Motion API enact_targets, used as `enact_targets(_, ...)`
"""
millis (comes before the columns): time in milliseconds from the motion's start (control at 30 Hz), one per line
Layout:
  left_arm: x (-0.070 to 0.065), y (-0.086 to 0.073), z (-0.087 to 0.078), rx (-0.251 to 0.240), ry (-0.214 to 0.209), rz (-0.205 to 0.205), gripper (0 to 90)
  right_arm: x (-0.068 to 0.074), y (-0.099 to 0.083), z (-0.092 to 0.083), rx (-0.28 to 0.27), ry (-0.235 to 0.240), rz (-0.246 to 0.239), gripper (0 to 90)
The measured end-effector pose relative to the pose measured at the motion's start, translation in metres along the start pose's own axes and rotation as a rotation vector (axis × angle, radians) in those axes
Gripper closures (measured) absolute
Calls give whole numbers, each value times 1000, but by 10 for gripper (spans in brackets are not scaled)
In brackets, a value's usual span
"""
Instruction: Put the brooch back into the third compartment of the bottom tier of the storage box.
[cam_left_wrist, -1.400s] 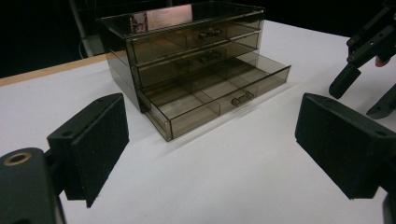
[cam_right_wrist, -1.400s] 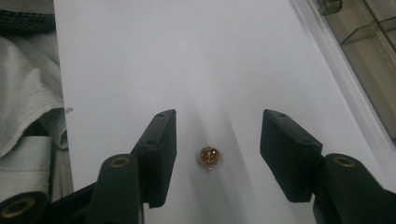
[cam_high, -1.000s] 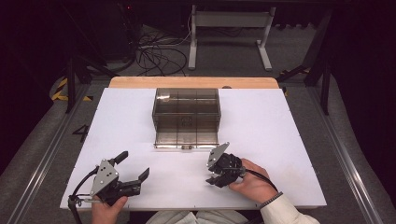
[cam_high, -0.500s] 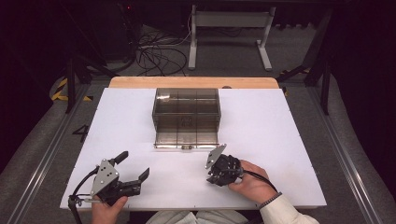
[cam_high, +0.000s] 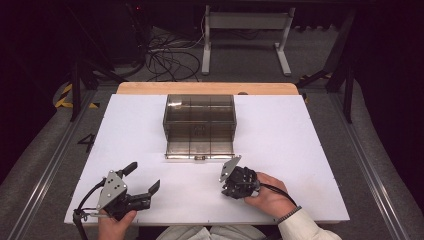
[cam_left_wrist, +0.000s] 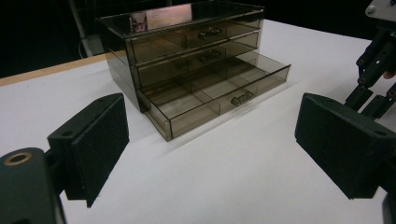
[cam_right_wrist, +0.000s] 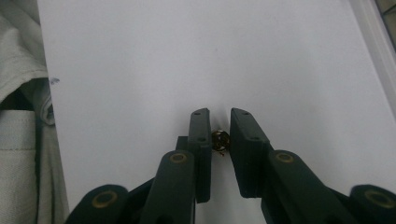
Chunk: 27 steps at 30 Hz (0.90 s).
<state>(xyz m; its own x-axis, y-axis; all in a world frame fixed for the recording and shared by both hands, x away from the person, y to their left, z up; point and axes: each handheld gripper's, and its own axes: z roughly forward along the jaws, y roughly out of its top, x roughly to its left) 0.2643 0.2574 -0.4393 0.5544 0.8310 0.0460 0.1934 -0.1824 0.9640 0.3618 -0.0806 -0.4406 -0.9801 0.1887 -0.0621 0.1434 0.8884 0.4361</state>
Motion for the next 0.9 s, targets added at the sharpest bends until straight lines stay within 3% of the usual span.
enact_targets(433, 0, 0, 0, -4, -1, -8, 108, -2, -4, -14, -73, -31, 18, 790)
enact_targets(900, 1, 0, 0, -5, -2, -9, 108, -1, -8, -34, -204, -74, 17, 790)
